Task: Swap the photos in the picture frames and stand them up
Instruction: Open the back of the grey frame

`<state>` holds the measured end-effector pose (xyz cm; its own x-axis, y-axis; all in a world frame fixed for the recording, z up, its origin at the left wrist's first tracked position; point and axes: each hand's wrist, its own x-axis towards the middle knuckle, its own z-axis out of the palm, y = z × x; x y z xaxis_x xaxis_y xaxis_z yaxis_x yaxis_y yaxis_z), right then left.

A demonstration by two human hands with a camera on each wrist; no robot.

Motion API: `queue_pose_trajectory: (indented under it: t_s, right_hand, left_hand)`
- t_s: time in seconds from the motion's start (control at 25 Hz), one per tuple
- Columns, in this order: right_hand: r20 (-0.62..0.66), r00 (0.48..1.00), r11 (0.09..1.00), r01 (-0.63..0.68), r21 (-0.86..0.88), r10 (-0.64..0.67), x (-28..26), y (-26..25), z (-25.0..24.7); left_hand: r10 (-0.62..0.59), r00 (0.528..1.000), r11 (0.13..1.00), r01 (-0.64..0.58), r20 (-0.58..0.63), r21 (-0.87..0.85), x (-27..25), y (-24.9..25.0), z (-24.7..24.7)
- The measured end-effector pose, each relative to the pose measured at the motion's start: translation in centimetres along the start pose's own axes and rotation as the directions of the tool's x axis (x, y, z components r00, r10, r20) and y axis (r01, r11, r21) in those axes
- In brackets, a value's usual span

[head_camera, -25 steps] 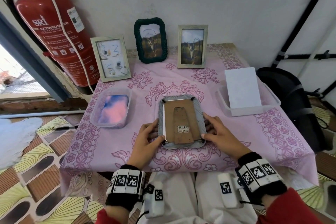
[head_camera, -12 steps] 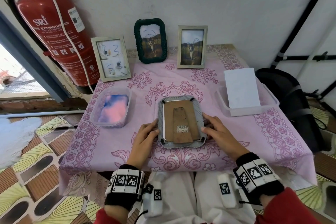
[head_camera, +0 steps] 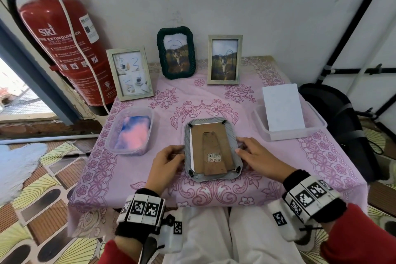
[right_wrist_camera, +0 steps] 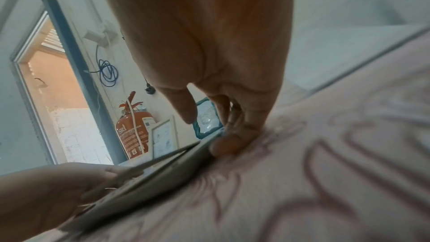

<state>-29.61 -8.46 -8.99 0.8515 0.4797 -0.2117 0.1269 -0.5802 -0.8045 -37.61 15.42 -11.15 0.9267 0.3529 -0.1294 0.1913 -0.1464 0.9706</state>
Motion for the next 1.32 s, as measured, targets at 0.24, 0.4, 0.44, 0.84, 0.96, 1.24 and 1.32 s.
queue_pose_trajectory:
  t_s: [0.24,0.4,0.44,0.84,0.96,1.24,1.32]
  right_hand:
    - [-0.049,0.998,0.992,-0.043,-0.119,0.037,3.8,-2.0,-1.9]
    - [-0.079,0.997,0.972,-0.021,-0.234,0.002,7.1,-2.7,-1.4]
    - [-0.114,0.993,0.976,-0.028,-0.217,0.003,7.7,-2.8,-1.2]
    - [-0.224,0.973,0.994,-0.072,-0.087,0.051,10.2,-0.8,-1.0]
    - [-0.217,0.975,0.994,-0.069,-0.085,0.050,10.4,-0.4,-0.9]
    - [-0.208,0.978,0.998,-0.022,-0.059,0.009,10.1,-0.3,-0.9]
    - [-0.210,0.978,0.999,-0.016,-0.049,0.006,10.1,-0.3,-0.9]
  left_hand:
    - [0.072,0.997,0.987,-0.072,0.005,0.141,4.3,2.8,-0.7]
    - [-0.030,0.999,0.992,0.031,-0.011,0.120,7.6,3.1,0.7]
    - [-0.053,0.999,0.991,0.054,-0.011,0.124,8.2,3.0,1.0]
    - [-0.101,0.995,0.974,0.096,0.014,0.206,10.5,2.7,1.3]
    - [-0.091,0.995,0.979,0.084,0.029,0.187,10.7,2.4,1.1]
    - [-0.087,0.996,0.986,0.085,0.008,0.146,10.8,1.9,1.0]
    - [-0.083,0.997,0.987,0.082,0.002,0.138,10.8,1.8,1.0]
